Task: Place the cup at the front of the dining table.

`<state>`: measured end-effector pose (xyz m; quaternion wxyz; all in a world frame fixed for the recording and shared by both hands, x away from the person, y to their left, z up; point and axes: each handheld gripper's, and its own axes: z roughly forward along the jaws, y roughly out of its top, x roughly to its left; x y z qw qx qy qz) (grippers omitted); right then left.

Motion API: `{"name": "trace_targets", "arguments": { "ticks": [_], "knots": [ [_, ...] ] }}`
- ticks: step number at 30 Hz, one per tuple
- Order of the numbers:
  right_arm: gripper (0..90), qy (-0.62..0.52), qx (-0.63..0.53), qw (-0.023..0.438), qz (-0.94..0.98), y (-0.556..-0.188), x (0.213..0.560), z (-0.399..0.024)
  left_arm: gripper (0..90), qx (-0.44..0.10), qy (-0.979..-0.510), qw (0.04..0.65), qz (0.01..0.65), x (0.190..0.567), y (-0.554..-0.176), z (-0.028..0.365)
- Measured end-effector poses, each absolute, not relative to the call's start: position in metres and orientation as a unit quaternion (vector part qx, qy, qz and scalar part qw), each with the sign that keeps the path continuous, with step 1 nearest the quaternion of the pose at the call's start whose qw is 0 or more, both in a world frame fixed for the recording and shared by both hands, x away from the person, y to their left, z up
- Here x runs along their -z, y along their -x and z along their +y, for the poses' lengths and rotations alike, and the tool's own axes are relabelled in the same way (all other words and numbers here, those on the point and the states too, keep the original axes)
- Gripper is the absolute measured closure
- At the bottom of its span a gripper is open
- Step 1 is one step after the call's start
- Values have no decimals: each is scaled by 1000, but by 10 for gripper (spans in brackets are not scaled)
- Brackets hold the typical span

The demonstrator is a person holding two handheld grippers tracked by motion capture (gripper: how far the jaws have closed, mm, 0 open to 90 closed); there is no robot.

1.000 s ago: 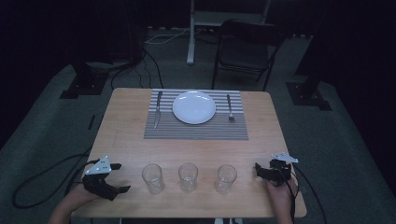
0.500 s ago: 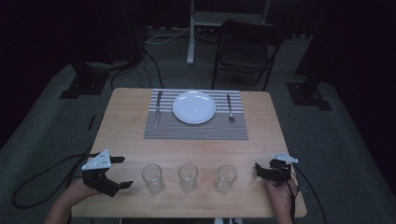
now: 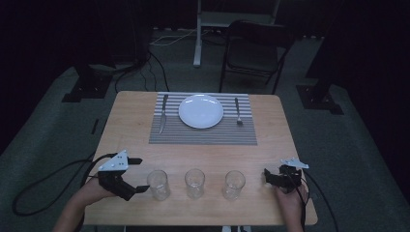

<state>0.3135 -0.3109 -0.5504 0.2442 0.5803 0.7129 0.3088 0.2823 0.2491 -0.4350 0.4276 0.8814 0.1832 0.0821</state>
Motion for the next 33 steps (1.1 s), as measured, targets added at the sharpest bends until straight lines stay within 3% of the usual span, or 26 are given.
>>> {"name": "trace_targets", "arguments": {
  "ticks": [33],
  "knots": [
    [131,-580,-309,244,713,-313,550,-311,55,-47,-925,357,119,431,-302,153]
  ]
}}
